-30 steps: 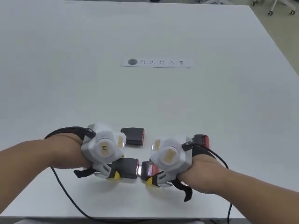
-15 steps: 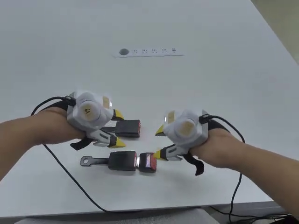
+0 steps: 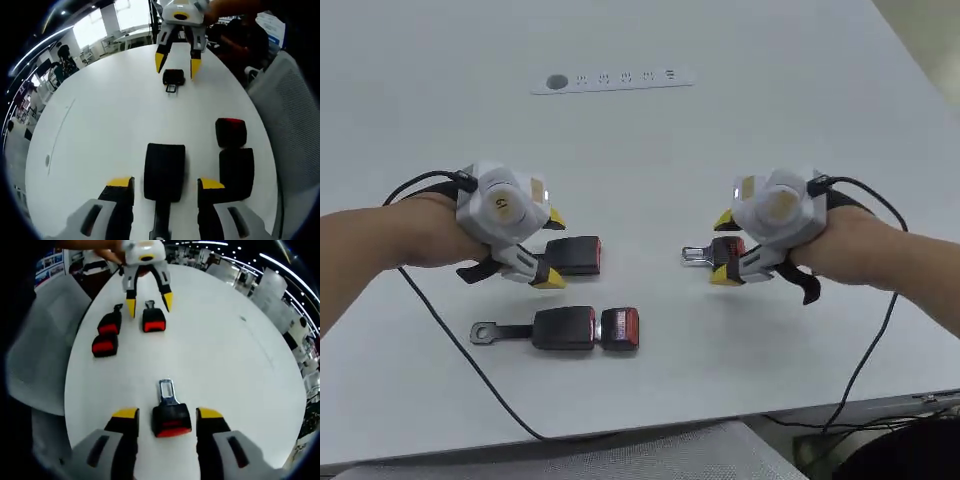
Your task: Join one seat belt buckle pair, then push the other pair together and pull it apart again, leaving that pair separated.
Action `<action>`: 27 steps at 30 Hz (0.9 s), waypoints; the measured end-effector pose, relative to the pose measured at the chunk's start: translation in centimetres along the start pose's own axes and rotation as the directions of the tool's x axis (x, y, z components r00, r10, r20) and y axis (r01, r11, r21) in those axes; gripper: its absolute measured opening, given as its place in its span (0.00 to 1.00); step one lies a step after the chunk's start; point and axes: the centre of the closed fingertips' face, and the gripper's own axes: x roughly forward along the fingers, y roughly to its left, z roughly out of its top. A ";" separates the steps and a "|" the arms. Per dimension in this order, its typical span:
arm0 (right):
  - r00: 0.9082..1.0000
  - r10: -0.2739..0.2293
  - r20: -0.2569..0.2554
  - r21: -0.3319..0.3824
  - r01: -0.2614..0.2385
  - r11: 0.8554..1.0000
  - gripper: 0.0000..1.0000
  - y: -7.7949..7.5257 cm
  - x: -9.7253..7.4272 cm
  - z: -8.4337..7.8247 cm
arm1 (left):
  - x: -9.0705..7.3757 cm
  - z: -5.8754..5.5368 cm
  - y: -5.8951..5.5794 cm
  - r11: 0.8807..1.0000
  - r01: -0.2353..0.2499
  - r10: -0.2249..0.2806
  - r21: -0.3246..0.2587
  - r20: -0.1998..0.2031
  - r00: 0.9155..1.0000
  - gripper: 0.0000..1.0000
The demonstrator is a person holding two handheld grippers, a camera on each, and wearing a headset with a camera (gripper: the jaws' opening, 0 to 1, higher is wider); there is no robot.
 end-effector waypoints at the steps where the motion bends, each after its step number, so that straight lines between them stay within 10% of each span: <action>1: 1.000 -0.002 -0.001 0.004 0.002 1.000 0.45 -0.1 -0.2 -0.3 | 0.1 0.0 0.0 1.000 0.008 -0.008 -0.007 0.000 1.000 0.51; 21: 0.996 0.078 -0.033 -0.044 -0.079 0.996 0.32 0.4 1.1 -1.0 | 1.1 -0.5 0.0 0.998 0.052 -0.052 0.024 -0.024 0.998 0.33; 27: 0.997 0.077 -0.007 -0.044 -0.077 0.996 0.32 1.0 2.4 1.3 | 1.1 -0.5 0.1 0.999 0.037 -0.037 0.021 -0.014 0.999 0.33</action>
